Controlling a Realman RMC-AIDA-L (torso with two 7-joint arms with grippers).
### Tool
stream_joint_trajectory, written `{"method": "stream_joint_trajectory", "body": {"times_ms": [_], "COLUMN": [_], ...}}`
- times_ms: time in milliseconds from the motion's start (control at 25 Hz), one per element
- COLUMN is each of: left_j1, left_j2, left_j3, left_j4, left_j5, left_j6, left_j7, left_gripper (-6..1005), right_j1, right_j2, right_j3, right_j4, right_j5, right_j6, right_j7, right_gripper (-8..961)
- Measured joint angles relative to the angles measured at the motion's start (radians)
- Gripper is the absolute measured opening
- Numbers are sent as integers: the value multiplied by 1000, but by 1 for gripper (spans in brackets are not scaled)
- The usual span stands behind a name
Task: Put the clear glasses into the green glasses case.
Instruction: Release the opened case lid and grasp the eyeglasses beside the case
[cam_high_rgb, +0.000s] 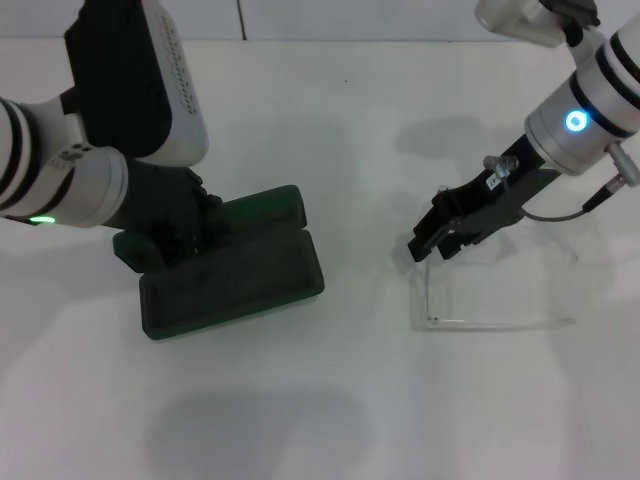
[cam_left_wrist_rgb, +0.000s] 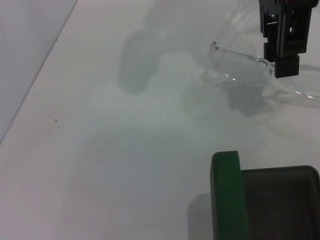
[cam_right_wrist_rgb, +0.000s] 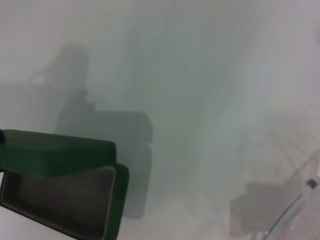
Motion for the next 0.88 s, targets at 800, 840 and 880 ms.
{"method": "stream_joint_trajectory", "body": {"times_ms": [800, 840, 880], "left_j1": [37, 38, 38], "left_j2": [0, 0, 0], "left_j3": [2, 2, 2], "left_j4": [1, 2, 2], "left_j5": [-19, -19, -19], "left_j6": [-9, -9, -9], "left_j7": [29, 29, 30], "left_gripper": [198, 198, 197], "right_j1": [19, 20, 20], "right_j2": [0, 0, 0], "right_j3": [6, 5, 3], "right_j4": [58, 61, 63], "right_j5": [1, 0, 0], "right_j6": [51, 52, 53], "right_j7": [12, 14, 16], "right_gripper": [396, 396, 396]}}
